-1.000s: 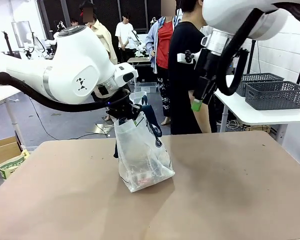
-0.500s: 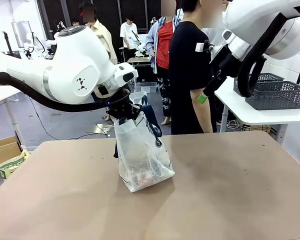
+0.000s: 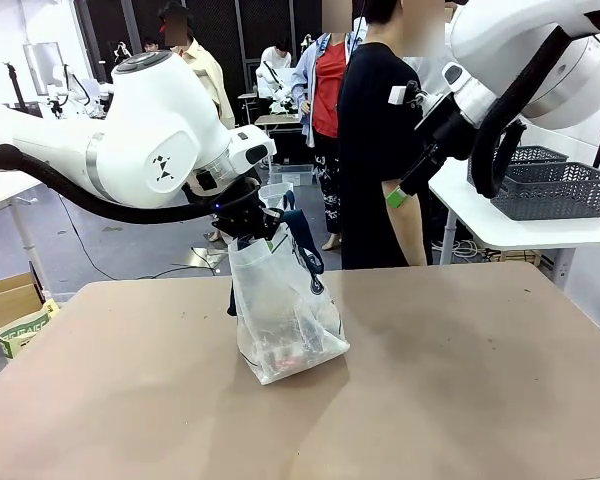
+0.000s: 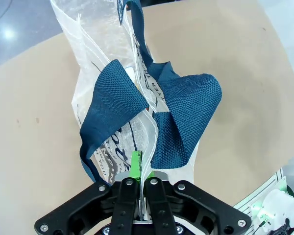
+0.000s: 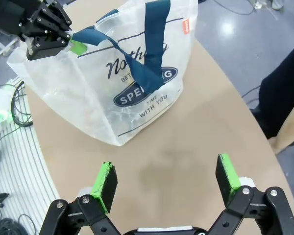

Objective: Transfer purchased items from the store into the shopping bag.
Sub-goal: Move the Reusable shopping bag to the right side of the table.

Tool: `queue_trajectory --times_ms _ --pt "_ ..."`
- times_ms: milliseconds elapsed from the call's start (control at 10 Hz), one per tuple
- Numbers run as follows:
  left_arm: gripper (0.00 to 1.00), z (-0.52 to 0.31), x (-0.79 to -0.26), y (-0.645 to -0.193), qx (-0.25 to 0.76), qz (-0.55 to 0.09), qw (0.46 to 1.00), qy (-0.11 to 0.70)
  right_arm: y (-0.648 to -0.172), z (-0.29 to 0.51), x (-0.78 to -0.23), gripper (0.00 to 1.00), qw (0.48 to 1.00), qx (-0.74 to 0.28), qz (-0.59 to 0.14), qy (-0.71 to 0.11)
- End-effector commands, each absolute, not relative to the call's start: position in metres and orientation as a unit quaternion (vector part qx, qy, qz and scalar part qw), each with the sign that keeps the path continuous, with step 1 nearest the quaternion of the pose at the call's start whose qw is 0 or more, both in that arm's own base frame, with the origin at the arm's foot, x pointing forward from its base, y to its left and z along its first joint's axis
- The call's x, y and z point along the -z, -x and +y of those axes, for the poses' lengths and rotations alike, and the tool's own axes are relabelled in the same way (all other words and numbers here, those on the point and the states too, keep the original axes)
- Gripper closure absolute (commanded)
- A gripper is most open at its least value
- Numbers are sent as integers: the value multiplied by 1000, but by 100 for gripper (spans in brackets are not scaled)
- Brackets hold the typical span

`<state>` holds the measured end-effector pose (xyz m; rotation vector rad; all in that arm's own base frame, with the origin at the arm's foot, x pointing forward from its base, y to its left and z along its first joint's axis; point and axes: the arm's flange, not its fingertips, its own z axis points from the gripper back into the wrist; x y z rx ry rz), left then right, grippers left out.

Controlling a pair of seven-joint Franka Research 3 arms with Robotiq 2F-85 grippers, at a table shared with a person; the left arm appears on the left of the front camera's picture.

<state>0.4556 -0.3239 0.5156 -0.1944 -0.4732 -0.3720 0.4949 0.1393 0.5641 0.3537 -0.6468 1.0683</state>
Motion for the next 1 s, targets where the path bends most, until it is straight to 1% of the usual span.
queue_trajectory --times_ms 0,400,500,800,900 --pt "100 -322 -517 -455 178 -232 951 101 -495 138 -565 0 797 -499 -299 -161" --pt "100 -324 -516 -456 183 -233 950 96 -495 138 -565 0 797 -499 -299 -161" --pt "100 -326 -529 -457 182 -246 951 33 -495 138 -565 0 797 -499 -299 -161" --pt "100 -307 -586 -461 186 -257 948 -15 -495 138 -565 0 797 -499 -299 -161" --pt "100 -292 -602 -461 188 -274 943 -25 -495 138 -565 0 797 -499 -299 -161"
